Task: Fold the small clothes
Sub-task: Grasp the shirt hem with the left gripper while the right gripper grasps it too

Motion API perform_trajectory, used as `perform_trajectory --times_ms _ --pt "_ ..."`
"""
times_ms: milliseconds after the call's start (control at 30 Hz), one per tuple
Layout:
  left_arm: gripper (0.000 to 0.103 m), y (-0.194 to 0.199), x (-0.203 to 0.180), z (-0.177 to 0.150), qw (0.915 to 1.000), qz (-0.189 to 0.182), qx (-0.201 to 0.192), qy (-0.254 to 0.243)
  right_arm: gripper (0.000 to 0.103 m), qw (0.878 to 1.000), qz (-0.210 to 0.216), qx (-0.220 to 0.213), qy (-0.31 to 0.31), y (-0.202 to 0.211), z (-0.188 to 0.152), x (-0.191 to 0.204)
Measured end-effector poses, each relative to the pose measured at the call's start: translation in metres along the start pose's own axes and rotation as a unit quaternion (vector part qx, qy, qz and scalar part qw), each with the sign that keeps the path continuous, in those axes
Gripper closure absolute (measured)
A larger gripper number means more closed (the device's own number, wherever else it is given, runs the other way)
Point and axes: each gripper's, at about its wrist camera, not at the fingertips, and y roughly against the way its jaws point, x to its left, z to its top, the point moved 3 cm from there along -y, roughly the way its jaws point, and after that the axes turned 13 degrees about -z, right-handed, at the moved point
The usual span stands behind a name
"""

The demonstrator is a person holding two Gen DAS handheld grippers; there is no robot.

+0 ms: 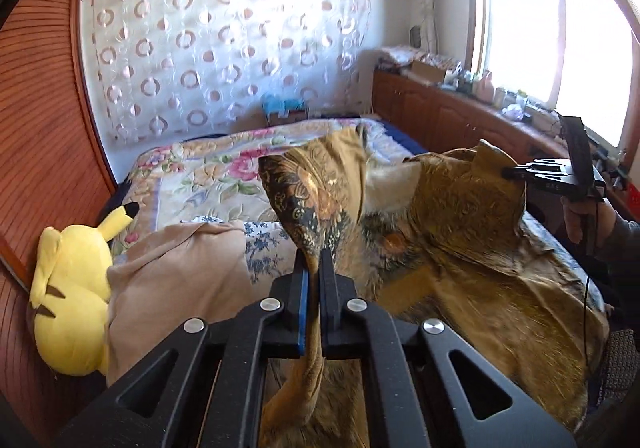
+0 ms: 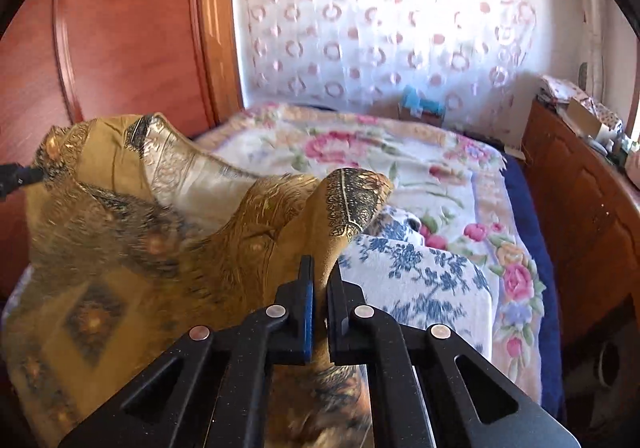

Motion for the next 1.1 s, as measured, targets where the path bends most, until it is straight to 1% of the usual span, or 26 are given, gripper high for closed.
perform_trajectory --times_ms 100,167,300,367,400,500,600,667,733,800,833,867,900,933,967,1000,1033,1067,1100 --pt "0.098 0.027 -0.010 -0.021 0.9999 0.003 -0.009 0.006 0.098 1.000 0.006 -0.018 -0.006 0.048 -0.021 -0.001" --pt "0.098 0.047 -0.016 -0.043 0.9998 0.013 -0.014 0.012 0.098 1.000 0.010 -0.025 -0.007 0.075 -0.040 0.000" --pt "0.098 0.077 -0.025 -0.089 0.9993 0.018 -0.015 0.031 0.098 0.999 0.022 -0.024 -0.012 0.130 -0.093 0.001" --pt "0.098 0.089 -0.028 -0.117 0.9988 0.023 -0.009 0.043 0.098 0.999 0.023 -0.023 -0.015 0.155 -0.118 0.000" --pt "0.098 0.093 -0.030 -0.127 0.9984 0.026 -0.009 0.049 0.098 0.999 0.026 -0.021 -0.020 0.170 -0.132 -0.001" --pt "0.098 0.100 -0.036 -0.165 0.9965 0.011 0.000 0.083 0.098 0.999 0.032 -0.008 -0.025 0.201 -0.165 -0.002" --pt "0.098 0.094 -0.040 -0.195 0.9942 0.004 0.023 0.105 0.098 0.999 0.031 0.024 -0.030 0.219 -0.199 -0.005" --pt "0.098 0.089 -0.043 -0.207 0.9941 0.008 0.036 0.102 0.098 0.998 0.039 0.046 -0.032 0.223 -0.216 -0.009" --pt "0.098 0.088 -0.042 -0.212 0.9938 0.005 0.037 0.105 0.098 0.997 0.033 0.057 -0.030 0.226 -0.226 -0.012" --pt "0.093 0.090 -0.039 -0.216 0.9931 0.008 0.040 0.110 0.098 0.996 0.037 0.069 -0.034 0.227 -0.229 -0.016" --pt "0.088 0.093 -0.039 -0.215 0.9932 0.012 0.037 0.110 0.098 0.996 0.037 0.071 -0.034 0.228 -0.228 -0.016" --pt "0.083 0.097 -0.039 -0.214 0.9937 0.020 0.032 0.106 0.093 0.996 0.035 0.071 -0.031 0.231 -0.228 -0.018" --pt "0.080 0.100 -0.039 -0.214 0.9941 0.025 0.029 0.102 0.089 0.997 0.033 0.069 -0.028 0.228 -0.220 -0.017" --pt "0.072 0.105 -0.038 -0.211 0.9944 0.031 0.025 0.097 0.089 0.997 0.029 0.065 -0.027 0.232 -0.217 -0.016" --pt "0.062 0.108 -0.038 -0.209 0.9948 0.035 0.021 0.093 0.088 0.998 0.028 0.059 -0.026 0.237 -0.215 -0.019" --pt "0.060 0.111 -0.037 -0.209 0.9951 0.037 0.019 0.089 0.086 0.998 0.028 0.055 -0.026 0.240 -0.211 -0.018" --pt "0.060 0.113 -0.037 -0.205 0.9959 0.041 0.020 0.078 0.082 0.998 0.023 0.051 -0.025 0.245 -0.208 -0.019" --pt "0.060 0.113 -0.037 -0.202 0.9965 0.041 0.022 0.069 0.072 0.998 0.016 0.048 -0.022 0.244 -0.204 -0.014" --pt "0.060 0.113 -0.037 -0.199 0.9970 0.041 0.024 0.062 0.065 0.999 0.009 0.043 -0.020 0.246 -0.200 -0.014"
